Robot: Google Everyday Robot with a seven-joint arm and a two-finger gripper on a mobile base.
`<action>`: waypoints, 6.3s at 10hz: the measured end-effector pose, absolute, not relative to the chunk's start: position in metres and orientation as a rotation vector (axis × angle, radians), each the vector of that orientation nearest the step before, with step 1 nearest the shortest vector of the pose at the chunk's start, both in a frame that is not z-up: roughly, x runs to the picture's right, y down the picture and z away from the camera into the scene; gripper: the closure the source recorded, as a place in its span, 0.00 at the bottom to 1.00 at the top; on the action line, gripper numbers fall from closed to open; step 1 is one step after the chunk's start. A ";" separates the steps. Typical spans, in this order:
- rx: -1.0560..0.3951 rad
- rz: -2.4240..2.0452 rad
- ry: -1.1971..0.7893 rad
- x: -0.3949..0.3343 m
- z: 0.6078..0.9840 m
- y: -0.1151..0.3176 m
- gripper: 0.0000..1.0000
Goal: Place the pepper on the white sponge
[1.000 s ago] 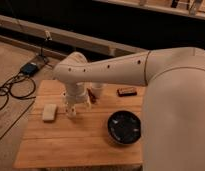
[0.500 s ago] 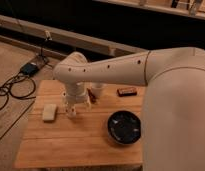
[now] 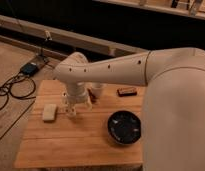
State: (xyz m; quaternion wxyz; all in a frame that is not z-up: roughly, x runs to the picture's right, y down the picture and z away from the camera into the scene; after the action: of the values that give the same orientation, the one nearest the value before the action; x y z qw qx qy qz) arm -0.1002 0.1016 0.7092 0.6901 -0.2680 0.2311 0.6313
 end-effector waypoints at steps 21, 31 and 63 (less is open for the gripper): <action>-0.646 0.916 0.322 -0.058 0.880 0.063 0.35; -0.668 0.958 0.319 -0.065 0.926 0.067 0.35; -0.517 0.846 0.237 -0.054 0.805 0.109 1.00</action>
State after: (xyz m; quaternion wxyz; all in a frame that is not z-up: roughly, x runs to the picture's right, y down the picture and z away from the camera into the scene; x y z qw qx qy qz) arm -0.0539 0.1091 0.8046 0.8728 -0.2475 0.1134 0.4050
